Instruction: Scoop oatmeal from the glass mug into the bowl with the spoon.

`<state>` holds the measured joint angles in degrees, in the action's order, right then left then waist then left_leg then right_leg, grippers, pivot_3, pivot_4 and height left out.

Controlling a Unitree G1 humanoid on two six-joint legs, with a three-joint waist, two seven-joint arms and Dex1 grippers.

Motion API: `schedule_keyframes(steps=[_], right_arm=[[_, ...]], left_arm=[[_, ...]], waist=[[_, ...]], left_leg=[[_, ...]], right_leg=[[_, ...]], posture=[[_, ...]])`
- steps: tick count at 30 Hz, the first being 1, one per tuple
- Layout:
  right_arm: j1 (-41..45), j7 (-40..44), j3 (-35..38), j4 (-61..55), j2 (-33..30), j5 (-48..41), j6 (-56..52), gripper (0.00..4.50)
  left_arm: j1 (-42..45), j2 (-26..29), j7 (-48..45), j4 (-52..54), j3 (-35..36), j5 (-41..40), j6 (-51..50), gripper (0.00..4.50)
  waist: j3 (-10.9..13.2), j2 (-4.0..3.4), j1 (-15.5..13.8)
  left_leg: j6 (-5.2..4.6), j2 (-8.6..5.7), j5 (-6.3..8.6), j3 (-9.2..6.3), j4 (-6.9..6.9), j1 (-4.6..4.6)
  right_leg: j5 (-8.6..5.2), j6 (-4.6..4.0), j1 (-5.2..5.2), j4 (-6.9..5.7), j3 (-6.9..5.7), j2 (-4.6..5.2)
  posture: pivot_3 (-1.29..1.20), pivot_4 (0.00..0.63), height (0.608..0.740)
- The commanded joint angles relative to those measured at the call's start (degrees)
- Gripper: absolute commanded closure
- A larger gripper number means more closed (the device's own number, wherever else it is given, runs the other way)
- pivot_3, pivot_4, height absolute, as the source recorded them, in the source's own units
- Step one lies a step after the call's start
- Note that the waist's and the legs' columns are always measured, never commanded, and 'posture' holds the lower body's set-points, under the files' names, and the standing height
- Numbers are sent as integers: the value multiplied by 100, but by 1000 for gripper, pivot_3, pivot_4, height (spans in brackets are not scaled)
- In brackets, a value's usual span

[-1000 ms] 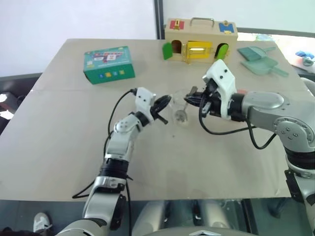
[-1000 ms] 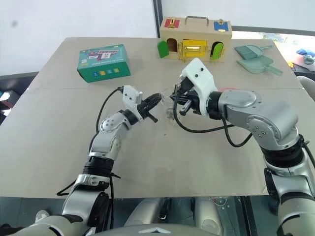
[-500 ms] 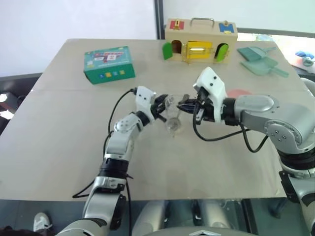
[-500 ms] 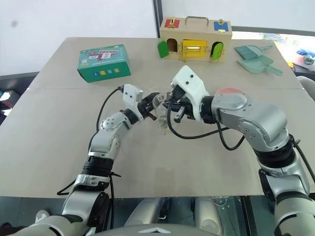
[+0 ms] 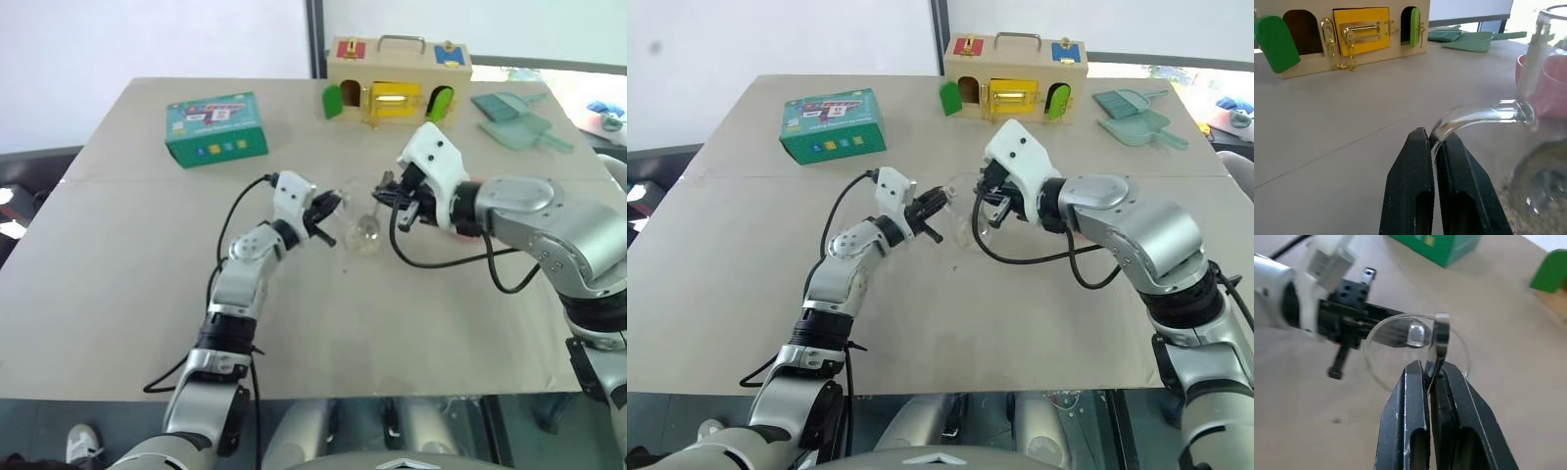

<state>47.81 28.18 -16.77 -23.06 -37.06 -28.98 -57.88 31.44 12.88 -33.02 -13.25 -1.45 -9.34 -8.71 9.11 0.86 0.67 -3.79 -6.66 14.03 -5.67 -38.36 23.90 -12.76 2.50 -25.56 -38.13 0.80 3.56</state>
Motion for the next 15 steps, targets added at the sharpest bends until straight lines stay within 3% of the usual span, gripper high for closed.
schedule_keyframes(steps=[1,3,8,15], right_arm=[[24,108,-323,151,-201,647,254,4500],[-48,282,-301,152,-109,523,210,4500],[-129,335,662,143,591,-416,-523,4500],[-174,336,1263,46,785,-910,-1094,4500]], left_arm=[[261,-15,176,253,103,43,517,4447],[320,0,249,241,53,183,739,4447],[429,26,323,142,-5,369,1073,4447],[861,-31,467,-214,48,450,1340,4447]], waist=[[0,0,-1],[0,0,-7],[0,0,-12],[0,0,-33]], left_leg=[[0,0,0,0,0,0],[0,0,0,0,1,0],[0,0,0,-1,-1,0],[0,-1,0,-2,-1,0]], right_leg=[[0,0,0,0,0,0],[0,0,0,1,0,0],[0,0,2,1,-1,1],[0,0,2,1,-2,1]], posture=[[0,150,740],[0,150,740],[0,150,740],[0,150,740]])
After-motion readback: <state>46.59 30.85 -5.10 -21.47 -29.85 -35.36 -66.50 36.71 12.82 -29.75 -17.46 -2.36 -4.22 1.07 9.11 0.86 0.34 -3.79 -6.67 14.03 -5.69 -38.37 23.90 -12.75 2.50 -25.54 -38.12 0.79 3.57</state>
